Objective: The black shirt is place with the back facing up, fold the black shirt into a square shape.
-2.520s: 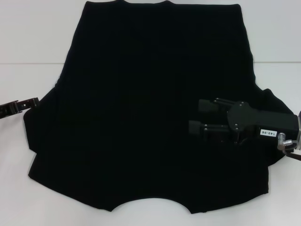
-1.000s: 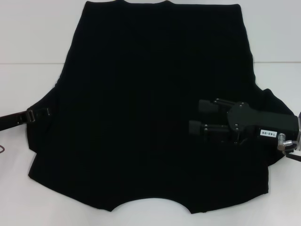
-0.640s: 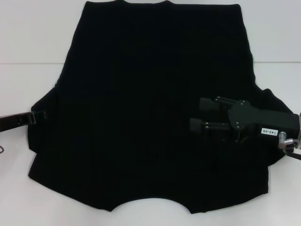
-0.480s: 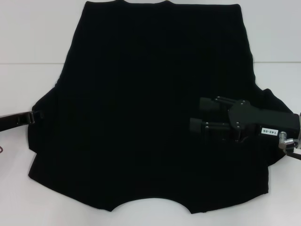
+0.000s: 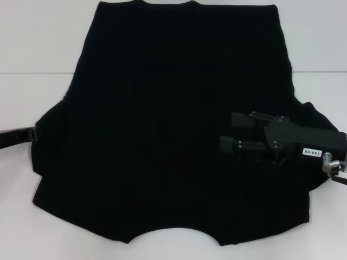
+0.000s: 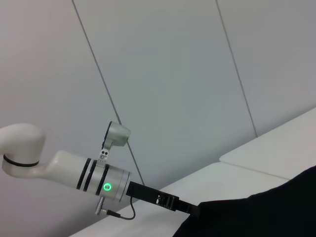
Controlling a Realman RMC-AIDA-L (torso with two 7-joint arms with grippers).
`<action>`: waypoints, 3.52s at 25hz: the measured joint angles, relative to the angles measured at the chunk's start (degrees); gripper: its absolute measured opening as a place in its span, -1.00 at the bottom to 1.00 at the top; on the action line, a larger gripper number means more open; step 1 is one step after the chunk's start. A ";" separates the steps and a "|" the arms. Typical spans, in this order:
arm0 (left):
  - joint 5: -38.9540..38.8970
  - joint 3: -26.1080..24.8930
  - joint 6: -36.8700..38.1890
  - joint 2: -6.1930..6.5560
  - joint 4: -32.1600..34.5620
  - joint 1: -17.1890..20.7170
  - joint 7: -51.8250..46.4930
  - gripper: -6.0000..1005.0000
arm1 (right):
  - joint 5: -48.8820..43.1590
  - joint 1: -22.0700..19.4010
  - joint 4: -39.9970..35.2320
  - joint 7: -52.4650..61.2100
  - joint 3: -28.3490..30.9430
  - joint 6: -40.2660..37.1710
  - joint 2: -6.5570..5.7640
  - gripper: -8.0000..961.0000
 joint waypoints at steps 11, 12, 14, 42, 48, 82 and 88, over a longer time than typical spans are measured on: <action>-0.01 -0.22 -0.75 0.44 3.21 0.62 -0.29 -0.93 | 2.78 0.27 1.68 -0.13 -0.01 0.72 0.30 0.93; -0.01 -0.26 -0.76 0.51 3.40 0.77 -0.31 -0.93 | 2.86 0.27 1.77 -0.09 -0.01 0.80 0.31 0.93; -0.02 -0.31 -0.81 0.60 3.75 1.04 -0.36 -0.93 | 2.98 0.26 2.11 -0.07 -0.01 1.04 0.32 0.93; -0.02 -4.61 -0.53 0.77 5.47 2.87 -0.39 -0.92 | 3.73 0.34 4.48 -0.71 -0.01 2.19 0.32 0.93; -0.02 -5.39 -0.06 0.74 5.47 3.03 -0.49 -0.92 | 3.73 0.26 4.54 -0.71 -0.01 2.24 0.31 0.93; -7.30 -2.66 19.85 -0.05 6.34 -2.02 7.47 -0.91 | 3.73 -0.52 4.67 -0.86 -0.06 2.38 0.32 0.93; -7.33 -1.94 19.51 -0.61 5.27 -2.38 8.91 -0.91 | 3.72 -0.53 5.32 -1.39 -0.09 2.37 0.32 0.93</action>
